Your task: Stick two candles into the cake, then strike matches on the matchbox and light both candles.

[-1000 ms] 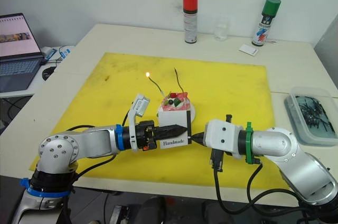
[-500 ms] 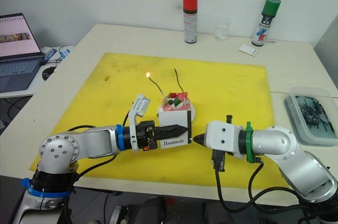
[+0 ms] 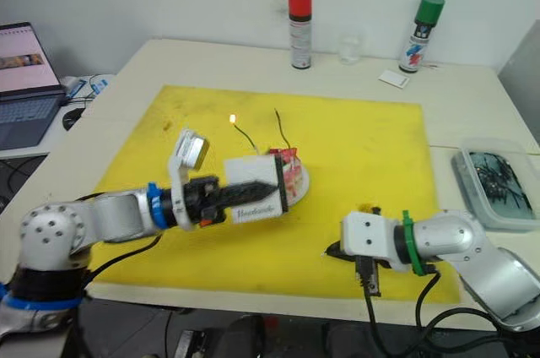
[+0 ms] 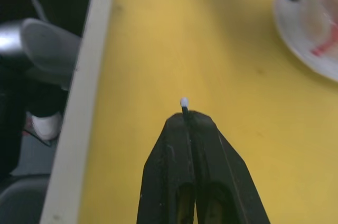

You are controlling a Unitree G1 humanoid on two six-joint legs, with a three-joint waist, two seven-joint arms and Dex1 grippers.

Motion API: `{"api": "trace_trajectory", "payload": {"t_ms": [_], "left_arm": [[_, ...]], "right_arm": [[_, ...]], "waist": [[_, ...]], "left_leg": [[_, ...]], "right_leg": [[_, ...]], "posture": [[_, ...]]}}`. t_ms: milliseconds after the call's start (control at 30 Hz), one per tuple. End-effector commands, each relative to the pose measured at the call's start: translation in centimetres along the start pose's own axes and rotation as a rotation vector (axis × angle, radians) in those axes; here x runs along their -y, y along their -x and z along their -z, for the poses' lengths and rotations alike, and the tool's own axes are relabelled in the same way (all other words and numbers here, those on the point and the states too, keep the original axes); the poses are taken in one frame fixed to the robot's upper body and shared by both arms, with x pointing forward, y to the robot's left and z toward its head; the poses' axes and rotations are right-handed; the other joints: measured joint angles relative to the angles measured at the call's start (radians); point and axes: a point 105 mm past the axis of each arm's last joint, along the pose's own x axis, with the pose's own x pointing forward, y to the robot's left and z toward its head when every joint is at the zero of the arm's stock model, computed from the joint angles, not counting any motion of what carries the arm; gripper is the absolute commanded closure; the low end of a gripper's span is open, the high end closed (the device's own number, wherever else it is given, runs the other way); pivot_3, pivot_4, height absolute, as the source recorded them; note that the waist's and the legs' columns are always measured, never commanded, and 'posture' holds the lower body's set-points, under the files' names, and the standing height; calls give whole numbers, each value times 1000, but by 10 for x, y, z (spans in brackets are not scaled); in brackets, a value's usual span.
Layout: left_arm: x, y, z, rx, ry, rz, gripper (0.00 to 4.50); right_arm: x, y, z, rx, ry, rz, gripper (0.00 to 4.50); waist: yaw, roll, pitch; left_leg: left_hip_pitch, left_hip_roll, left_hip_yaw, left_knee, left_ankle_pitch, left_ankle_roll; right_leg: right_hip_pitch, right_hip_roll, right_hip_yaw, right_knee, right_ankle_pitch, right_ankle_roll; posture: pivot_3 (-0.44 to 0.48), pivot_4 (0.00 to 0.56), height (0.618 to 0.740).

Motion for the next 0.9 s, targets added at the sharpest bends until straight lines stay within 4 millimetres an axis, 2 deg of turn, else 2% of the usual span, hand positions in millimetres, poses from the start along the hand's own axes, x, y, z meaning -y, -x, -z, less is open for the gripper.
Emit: {"api": "trace_trajectory", "payload": {"t_ms": [33, 67, 133, 233, 600, 900], "left_arm": [[12, 3, 18, -72, -80, 23, 4500], [11, 3, 21, -80, -88, 19, 4500], [11, 0, 27, -83, -94, 20, 4500], [11, -3, 30, -81, -109, 23, 4500], [11, -8, 26, -49, -120, 28, 4500], [12, -10, 25, -43, -127, 35, 4500]], "right_arm": [[24, 10, -9, 54, 1, 146, 4459], [31, 10, -11, 70, -4, 180, 4459], [55, 8, -30, 177, -18, 293, 4459], [73, 7, -53, 291, -23, 364, 4459], [110, 15, -97, 495, 54, 524, 4459], [118, 12, -106, 516, 89, 550, 4459]], "waist": [[4, 0, 0], [7, -1, 0], [9, -1, 0], [9, -1, 0], [11, -1, 0], [10, -1, 0]], "left_leg": [[0, 0, 0, 0, 0, 0], [0, 0, 0, 0, 0, 0], [0, 0, 0, 1, 0, 0], [1, 0, 1, 3, 1, 1], [-1, 1, 2, -1, 1, 1], [-1, 1, 2, -1, 1, 1]], "right_leg": [[0, 0, -1, 0, 0, 0], [0, 0, -1, 0, 0, 0], [0, 0, -1, 0, 0, 0], [0, 0, 1, 0, 0, -1], [-2, 0, 0, 0, 2, -3], [-2, 0, 0, 0, 2, -3]], "posture": [[0, 150, 740], [0, 150, 740], [0, 150, 740], [0, 150, 740], [0, 150, 740], [0, 150, 740]]}}
